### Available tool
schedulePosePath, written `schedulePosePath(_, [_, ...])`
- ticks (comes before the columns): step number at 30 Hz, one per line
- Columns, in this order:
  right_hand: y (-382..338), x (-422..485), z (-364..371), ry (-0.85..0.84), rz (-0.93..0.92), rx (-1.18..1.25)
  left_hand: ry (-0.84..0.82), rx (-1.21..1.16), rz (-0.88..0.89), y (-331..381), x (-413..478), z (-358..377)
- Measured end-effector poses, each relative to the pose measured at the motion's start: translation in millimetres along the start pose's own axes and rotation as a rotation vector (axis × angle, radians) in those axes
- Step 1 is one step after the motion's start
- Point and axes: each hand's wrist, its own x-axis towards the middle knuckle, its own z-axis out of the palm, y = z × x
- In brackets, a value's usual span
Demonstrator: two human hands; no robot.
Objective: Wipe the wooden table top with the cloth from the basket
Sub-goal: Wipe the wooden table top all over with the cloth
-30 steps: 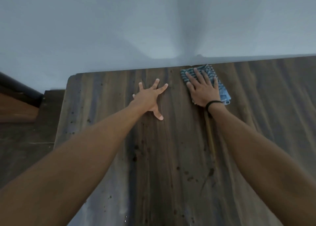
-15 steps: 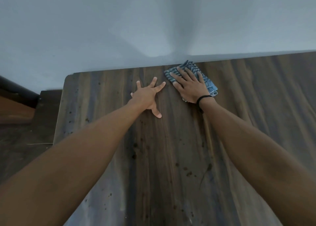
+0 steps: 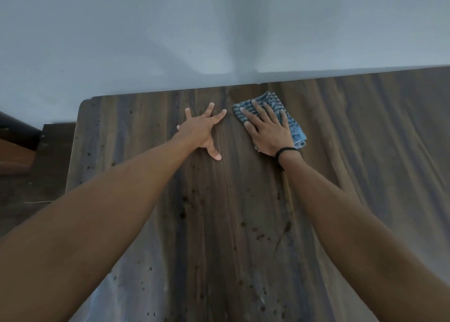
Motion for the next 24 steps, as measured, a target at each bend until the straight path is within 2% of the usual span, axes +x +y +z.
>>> schedulePosePath(3, [9,-23,5,0.081,0.154,0.055,-0.008,-0.014,-0.004,1,4,0])
schedulePosePath(6, [10,-38,9,0.000,-0.004,-0.006,0.010,0.008,-0.001,-3,5,2])
schedulePosePath(9, [13,-49,10,0.100,0.168,0.056,0.008,0.001,0.024,-7,14,5])
schedulePosePath(10, [13,-55,11,0.096,0.147,0.043,0.010,0.004,0.022,-8,15,6])
schedulePosePath(13, [20,-74,15,-0.020,-0.097,-0.073,0.010,0.023,0.007,-8,13,7])
schedulePosePath(14, [25,-77,14,-0.006,-0.053,-0.055,0.009,0.016,0.015,-7,13,6])
schedulePosePath(16, [26,-82,15,0.074,0.163,0.031,0.008,0.000,0.027,-6,16,5])
schedulePosePath(17, [22,-86,18,0.082,0.177,0.034,0.012,-0.001,0.025,-7,16,5])
schedulePosePath(20, [16,-99,19,-0.006,-0.037,-0.038,0.007,0.013,0.007,-7,16,5])
schedulePosePath(21, [19,-100,15,-0.005,-0.040,-0.040,-0.001,0.003,0.008,-6,17,4])
schedulePosePath(24, [9,-101,20,0.060,0.138,0.025,-0.003,-0.007,0.000,-6,15,2])
